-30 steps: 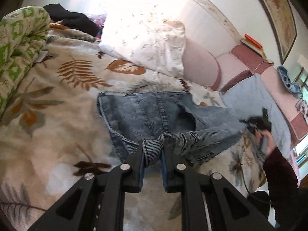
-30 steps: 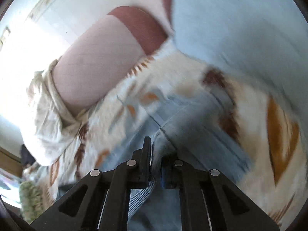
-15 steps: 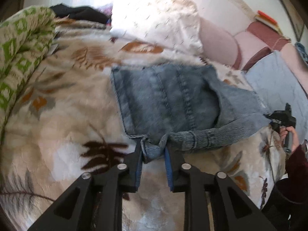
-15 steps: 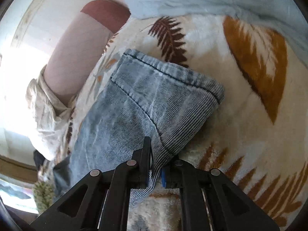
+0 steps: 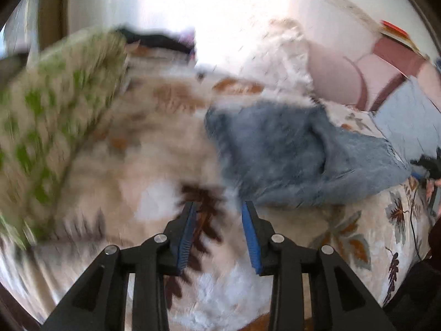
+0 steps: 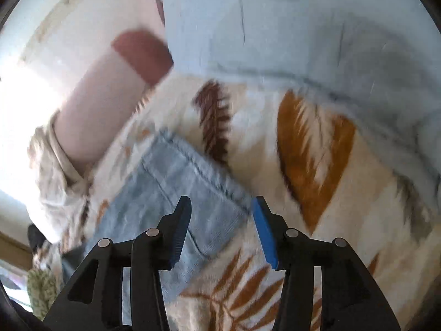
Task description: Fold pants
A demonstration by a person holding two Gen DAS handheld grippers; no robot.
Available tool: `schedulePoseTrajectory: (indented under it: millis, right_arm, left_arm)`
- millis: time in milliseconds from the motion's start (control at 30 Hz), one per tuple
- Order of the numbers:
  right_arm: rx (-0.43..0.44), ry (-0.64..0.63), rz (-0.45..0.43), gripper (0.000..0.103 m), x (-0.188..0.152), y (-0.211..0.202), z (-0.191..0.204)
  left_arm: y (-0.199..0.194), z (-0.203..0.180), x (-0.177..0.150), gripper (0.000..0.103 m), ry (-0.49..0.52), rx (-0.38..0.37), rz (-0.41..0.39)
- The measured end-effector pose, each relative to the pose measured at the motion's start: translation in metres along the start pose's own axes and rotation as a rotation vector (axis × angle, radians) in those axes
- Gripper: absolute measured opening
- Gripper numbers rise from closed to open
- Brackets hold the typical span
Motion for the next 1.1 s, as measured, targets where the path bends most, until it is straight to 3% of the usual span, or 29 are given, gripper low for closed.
schedulePoseTrajectory:
  millis: [100, 167, 233, 333, 500, 600, 667, 800, 900, 1033, 1100]
  right_arm:
    - [0.092, -0.026, -0.008, 0.047, 0.007, 0.001, 0.008]
    - [0.144, -0.056, -0.006, 0.047, 0.013, 0.005, 0.019]
    - [0.191, -0.084, 0.005, 0.047, 0.016, 0.010, 0.030]
    - [0.231, -0.138, 0.042, 0.047, 0.015, 0.016, 0.049]
    - [0.203, -0.184, 0.058, 0.047, 0.018, 0.023, 0.063]
    - [0.188, -0.213, 0.147, 0.047, 0.010, 0.024, 0.073]
    - [0.185, -0.294, 0.201, 0.047, -0.006, 0.024, 0.087]
    - [0.179, -0.489, 0.339, 0.046, -0.060, 0.035, 0.123]
    - [0.136, -0.638, 0.381, 0.046, -0.098, 0.043, 0.146]
    - [0.077, -0.717, 0.408, 0.046, -0.125, 0.059, 0.160]
    - [-0.010, -0.751, 0.433, 0.045, -0.136, 0.072, 0.155]
  left_arm:
    - [-0.016, -0.034, 0.027, 0.037, 0.092, -0.002, -0.082]
    - [-0.021, -0.063, 0.048, 0.046, 0.137, -0.041, -0.133]
    - [-0.017, -0.091, 0.064, 0.057, 0.167, -0.090, -0.150]
    - [-0.004, -0.125, 0.069, 0.057, 0.190, -0.183, -0.122]
    - [0.021, -0.142, 0.060, 0.057, 0.185, -0.150, -0.045]
    - [0.022, -0.144, 0.049, 0.057, 0.192, -0.124, -0.030]
    - [0.028, -0.138, 0.045, 0.057, 0.204, -0.077, -0.045]
    - [0.051, -0.121, 0.035, 0.057, 0.139, -0.078, 0.048]
    - [0.064, -0.113, 0.026, 0.057, 0.146, -0.030, 0.070]
    - [0.084, -0.101, 0.015, 0.057, 0.139, -0.026, 0.129]
    - [0.087, -0.101, 0.012, 0.057, 0.172, -0.013, 0.122]
Point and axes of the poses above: each gripper's, at about its wrist camera, not at the fingertips, and y roughly the way its jaws point, z to its left, x to its top, the point moved 5 cm from there along y, roughly the way its jaws point, and after that the axes turned 10 degrees about z, right-handed, at the moved point
